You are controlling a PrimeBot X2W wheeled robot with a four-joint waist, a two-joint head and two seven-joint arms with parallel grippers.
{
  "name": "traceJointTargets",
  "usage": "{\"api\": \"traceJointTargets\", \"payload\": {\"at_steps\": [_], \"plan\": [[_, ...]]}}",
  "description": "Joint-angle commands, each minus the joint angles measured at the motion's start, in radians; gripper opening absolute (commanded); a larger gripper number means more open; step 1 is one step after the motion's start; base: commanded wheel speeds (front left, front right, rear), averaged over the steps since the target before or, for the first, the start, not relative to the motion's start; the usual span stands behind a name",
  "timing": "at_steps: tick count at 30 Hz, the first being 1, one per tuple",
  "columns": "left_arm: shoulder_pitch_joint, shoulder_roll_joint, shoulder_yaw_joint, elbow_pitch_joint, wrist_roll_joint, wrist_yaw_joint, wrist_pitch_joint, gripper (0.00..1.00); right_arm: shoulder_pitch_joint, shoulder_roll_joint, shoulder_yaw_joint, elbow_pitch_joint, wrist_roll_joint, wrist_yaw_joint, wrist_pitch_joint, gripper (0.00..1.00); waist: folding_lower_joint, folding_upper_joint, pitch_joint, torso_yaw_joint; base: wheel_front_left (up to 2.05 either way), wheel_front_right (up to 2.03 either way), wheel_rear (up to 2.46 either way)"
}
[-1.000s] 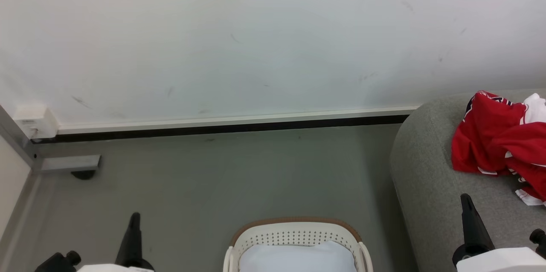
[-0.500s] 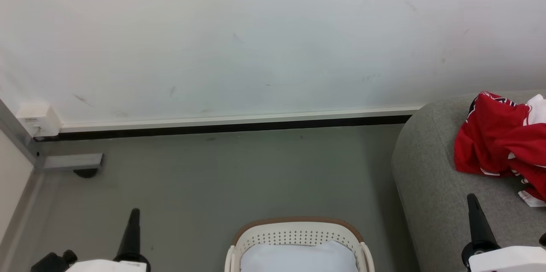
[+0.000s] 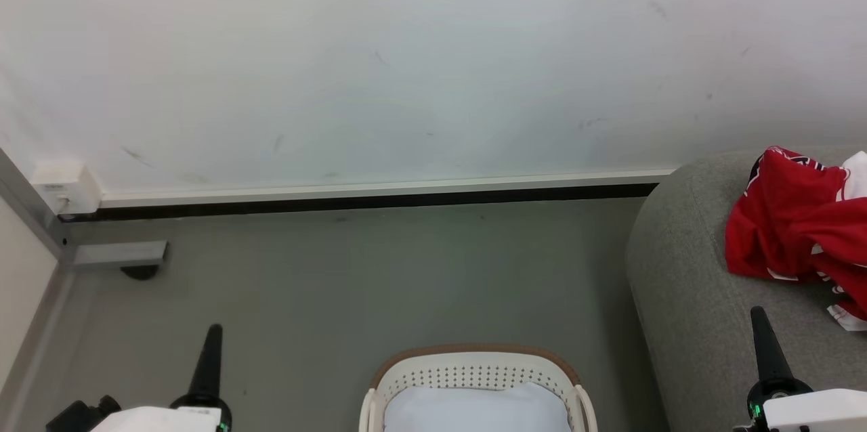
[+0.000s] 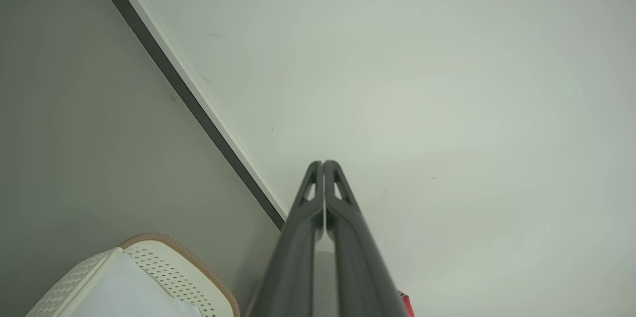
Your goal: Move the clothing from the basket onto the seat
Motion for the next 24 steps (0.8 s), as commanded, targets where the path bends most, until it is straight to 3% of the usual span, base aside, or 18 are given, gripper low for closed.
{"api": "traceJointTargets", "payload": {"at_steps": [1, 24], "plan": [[-0.015, 0.009, 0.005, -0.006, -0.023, -0.005, 0.006, 0.00, -0.018, -0.004, -0.008, -0.010, 0.018, -0.001, 0.006, 0.00, -0.0001, 0.0000, 0.000, 0.000, 0.00, 0.00, 0.00], [-0.031, 0.010, 0.014, -0.001, -0.223, -0.008, 0.059, 0.00, -0.021, 0.002, -0.046, -0.013, 0.200, -0.002, 0.059, 0.00, -0.0001, 0.0000, 0.002, 0.013, 0.00, 0.00, 0.00]]}}
